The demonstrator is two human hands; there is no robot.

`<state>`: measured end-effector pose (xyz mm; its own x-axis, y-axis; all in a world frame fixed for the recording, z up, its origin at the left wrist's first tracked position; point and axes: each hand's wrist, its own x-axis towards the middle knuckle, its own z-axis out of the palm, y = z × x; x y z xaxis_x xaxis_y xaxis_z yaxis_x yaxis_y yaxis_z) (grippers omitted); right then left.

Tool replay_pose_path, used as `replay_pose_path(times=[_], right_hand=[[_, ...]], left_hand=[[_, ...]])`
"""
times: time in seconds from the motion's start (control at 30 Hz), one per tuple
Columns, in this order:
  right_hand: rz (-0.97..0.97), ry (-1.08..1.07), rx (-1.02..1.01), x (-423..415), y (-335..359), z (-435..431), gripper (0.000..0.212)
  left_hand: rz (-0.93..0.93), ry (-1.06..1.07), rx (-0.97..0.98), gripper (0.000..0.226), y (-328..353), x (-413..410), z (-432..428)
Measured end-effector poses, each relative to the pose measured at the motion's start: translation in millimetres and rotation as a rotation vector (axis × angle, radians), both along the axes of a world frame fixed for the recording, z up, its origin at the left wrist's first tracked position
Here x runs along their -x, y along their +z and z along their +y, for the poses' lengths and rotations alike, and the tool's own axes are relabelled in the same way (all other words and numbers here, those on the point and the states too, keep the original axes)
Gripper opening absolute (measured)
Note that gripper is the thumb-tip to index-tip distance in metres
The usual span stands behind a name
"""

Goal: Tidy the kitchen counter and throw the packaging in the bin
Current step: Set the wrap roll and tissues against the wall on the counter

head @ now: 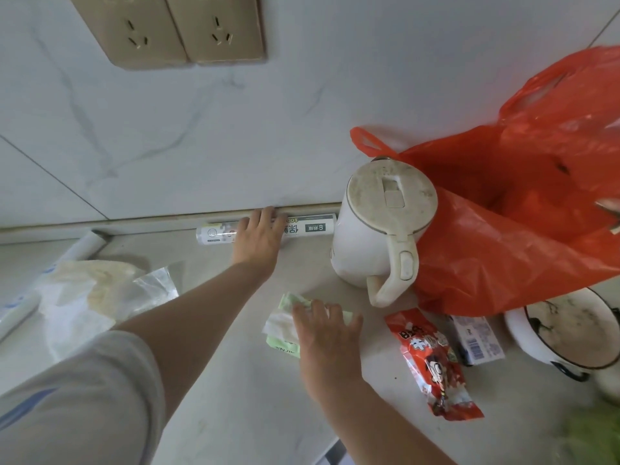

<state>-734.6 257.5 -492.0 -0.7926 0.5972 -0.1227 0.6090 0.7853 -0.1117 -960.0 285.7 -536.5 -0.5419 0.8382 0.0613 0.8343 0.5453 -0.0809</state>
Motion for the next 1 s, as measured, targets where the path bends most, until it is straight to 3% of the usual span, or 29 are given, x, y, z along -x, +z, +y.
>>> replay_pose_path(times=[0.13, 0.33, 0.5, 0.67, 0.87, 0.93, 1.0], right_hand=[[-0.023, 0.013, 0.033, 0.7, -0.7, -0.9, 0.066], [-0.047, 0.006, 0.053, 0.8, 2.2, -3.4, 0.071], [-0.047, 0.052, 0.007, 4.5, 6.0, -3.0, 0.066], [-0.062, 0.173, -0.108, 44.3, 13.8, 15.6, 0.078], [-0.188, 0.108, -0.155, 87.8, 23.8, 16.8, 0.092], [-0.195, 0.108, -0.171, 78.5, 24.0, 3.0, 0.086], [-0.144, 0.111, -0.195, 61.1, 20.6, -9.2, 0.063]], left_hand=[[-0.029, -0.022, -0.043, 0.071, 9.0, -1.2, -19.1], [-0.174, 0.028, -0.255, 0.065, 29.4, -35.1, -100.3], [-0.296, 0.021, -0.226, 0.056, 48.5, -73.7, -181.0], [-0.390, 0.072, -0.274, 0.056, 63.3, -107.6, -237.2], [-0.416, 0.136, -0.278, 0.057, 59.6, -131.3, -286.7], [-0.423, 0.140, -0.272, 0.057, 59.5, -134.6, -298.4], [-0.427, 0.141, -0.269, 0.057, 59.5, -138.0, -306.5]])
